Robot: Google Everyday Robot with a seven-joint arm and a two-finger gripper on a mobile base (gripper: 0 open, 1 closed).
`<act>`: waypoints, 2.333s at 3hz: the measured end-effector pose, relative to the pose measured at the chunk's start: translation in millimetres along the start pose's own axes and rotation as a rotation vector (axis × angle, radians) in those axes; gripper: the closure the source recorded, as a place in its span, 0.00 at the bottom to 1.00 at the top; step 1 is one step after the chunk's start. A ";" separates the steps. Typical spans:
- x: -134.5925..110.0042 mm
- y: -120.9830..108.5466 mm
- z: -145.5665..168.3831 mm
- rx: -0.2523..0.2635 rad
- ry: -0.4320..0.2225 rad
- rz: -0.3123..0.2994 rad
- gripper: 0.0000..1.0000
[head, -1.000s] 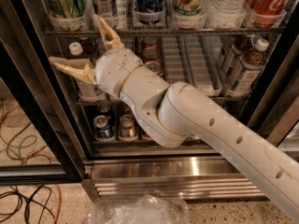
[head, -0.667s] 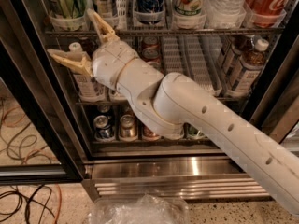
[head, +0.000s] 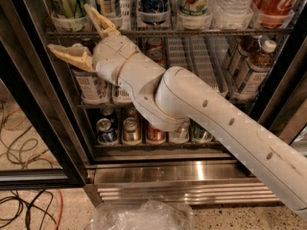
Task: Pick green can from top shelf of fridge
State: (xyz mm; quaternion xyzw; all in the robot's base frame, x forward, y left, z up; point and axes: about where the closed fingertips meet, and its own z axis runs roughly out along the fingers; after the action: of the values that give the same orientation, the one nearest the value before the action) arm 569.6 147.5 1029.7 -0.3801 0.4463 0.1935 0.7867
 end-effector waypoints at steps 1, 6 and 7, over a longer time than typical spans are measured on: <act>-0.8 -8.5 5.3 0.016 -0.010 -0.017 0.27; -12.2 -4.5 37.3 -0.054 -0.041 -0.032 0.28; -13.2 -4.3 41.9 -0.059 -0.044 -0.028 0.31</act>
Offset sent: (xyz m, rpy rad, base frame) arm 0.0233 -0.0091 0.0212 0.0105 -0.0670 -0.0481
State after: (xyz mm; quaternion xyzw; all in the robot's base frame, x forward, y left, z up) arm 588.6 177.5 1055.8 -0.4050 0.4175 0.2040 0.7874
